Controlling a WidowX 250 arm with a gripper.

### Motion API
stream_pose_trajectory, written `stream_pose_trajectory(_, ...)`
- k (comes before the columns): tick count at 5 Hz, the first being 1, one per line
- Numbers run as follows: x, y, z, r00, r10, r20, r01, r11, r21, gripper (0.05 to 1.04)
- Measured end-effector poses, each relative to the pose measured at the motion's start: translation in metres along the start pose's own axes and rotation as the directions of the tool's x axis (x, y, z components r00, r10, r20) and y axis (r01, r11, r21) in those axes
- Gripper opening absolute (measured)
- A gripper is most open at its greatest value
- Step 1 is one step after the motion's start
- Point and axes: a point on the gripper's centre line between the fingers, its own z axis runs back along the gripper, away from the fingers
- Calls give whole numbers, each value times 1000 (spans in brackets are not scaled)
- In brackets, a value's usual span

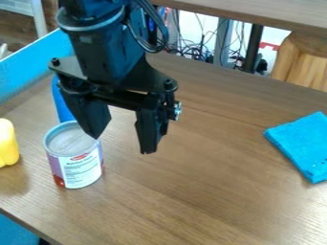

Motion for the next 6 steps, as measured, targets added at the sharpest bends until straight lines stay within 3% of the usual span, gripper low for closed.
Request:
stream_pose_trajectory(1,-3,1,-4,1000,-7,-16,7,1000,3,1001)
stream_pose_trajectory(3,-13,55,-48,996,14,-88,-24,993,-116,1001)
stream_pose_trajectory(4,-20,82,-60,993,32,-116,-44,993,-107,1001)
stream_pose_trajectory(5,-30,102,-67,985,1,-172,-1,1000,0,1001)
stream_pose_trajectory(6,-37,125,-76,982,2,-191,29,987,159,1001)
